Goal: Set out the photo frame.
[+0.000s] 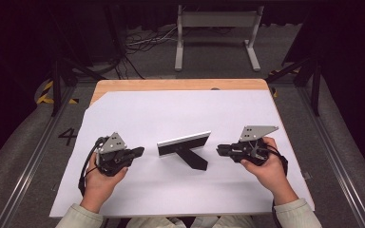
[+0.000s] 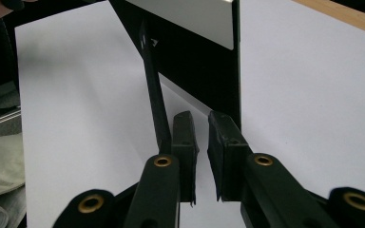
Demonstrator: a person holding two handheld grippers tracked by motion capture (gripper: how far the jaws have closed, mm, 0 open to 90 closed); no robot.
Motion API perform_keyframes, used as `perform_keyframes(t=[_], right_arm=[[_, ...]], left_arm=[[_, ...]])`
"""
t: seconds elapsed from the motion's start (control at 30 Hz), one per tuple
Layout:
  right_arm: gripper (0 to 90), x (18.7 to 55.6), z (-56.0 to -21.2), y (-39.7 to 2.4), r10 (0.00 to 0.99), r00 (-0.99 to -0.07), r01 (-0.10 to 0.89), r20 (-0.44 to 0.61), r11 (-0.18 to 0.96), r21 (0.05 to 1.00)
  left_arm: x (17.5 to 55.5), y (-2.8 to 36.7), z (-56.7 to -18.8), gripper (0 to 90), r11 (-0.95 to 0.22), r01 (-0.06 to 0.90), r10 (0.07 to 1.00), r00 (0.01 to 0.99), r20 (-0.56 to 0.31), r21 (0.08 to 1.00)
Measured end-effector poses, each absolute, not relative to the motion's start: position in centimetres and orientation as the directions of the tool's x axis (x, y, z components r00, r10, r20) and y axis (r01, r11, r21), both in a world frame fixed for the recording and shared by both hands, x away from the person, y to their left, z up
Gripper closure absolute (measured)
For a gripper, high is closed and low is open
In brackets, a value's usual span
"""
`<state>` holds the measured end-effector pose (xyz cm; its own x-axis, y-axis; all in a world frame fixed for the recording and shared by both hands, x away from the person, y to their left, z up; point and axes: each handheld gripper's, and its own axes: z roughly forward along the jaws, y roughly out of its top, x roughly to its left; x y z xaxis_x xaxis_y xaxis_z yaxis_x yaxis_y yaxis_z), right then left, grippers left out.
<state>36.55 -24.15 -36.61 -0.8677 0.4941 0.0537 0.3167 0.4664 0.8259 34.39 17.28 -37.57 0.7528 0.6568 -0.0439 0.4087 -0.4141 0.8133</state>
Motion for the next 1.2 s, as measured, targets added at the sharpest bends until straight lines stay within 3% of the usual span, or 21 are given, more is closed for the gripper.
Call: perform_keyframes(t=[0.37,1.2], right_arm=[[81.4,36.7,-36.8,-24.2,0.501,-0.864,0.322,0.054,0.466,0.824],[83.9,36.6,-36.4,-24.1,0.509,-0.860,0.308,0.033,0.468,0.828]], left_arm=[[36.4,15.0,-39.8,90.0,-0.393,0.455,0.658,0.747,-0.102,0.799],[39.6,12.4,-42.9,90.0,-0.444,0.484,0.653,0.751,-0.098,0.754]])
